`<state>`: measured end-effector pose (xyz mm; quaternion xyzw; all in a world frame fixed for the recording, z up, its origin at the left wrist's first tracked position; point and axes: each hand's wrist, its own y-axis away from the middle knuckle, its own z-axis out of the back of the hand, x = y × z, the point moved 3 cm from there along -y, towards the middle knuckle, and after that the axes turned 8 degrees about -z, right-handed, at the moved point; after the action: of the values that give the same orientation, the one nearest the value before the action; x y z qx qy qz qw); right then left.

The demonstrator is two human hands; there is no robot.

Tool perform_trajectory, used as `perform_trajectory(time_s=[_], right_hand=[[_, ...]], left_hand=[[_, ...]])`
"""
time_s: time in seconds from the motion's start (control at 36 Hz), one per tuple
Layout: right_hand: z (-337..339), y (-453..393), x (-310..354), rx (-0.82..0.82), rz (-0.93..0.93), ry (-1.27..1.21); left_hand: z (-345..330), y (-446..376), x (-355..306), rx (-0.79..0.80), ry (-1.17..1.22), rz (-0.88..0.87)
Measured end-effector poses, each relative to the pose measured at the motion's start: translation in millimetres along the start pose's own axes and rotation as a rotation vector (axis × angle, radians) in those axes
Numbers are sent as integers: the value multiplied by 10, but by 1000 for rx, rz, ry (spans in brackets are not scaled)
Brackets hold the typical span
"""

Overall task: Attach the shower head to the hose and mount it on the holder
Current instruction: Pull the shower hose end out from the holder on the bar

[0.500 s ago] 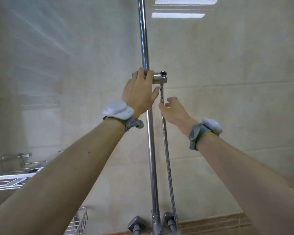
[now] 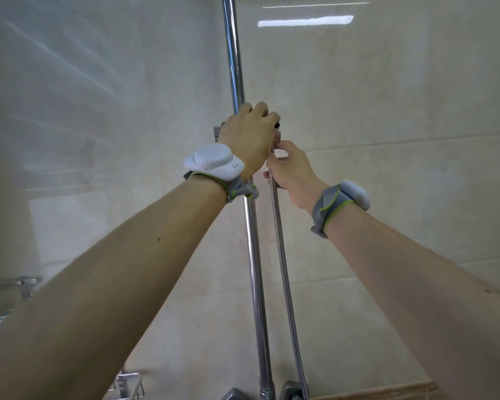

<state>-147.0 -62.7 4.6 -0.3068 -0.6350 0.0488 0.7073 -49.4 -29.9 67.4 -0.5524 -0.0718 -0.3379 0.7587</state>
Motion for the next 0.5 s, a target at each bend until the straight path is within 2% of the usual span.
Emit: perform_trajectory(time_s=[0.25, 0.39, 0.5], right_hand=[[59, -74, -59, 48, -28, -274], [120, -111, -84, 2, 15, -251], [123, -133, -95, -30, 57, -196]], left_hand=[[35, -80, 43, 13, 170, 102], [62, -143, 44, 13, 258, 192], [26, -153, 42, 0, 222, 236]])
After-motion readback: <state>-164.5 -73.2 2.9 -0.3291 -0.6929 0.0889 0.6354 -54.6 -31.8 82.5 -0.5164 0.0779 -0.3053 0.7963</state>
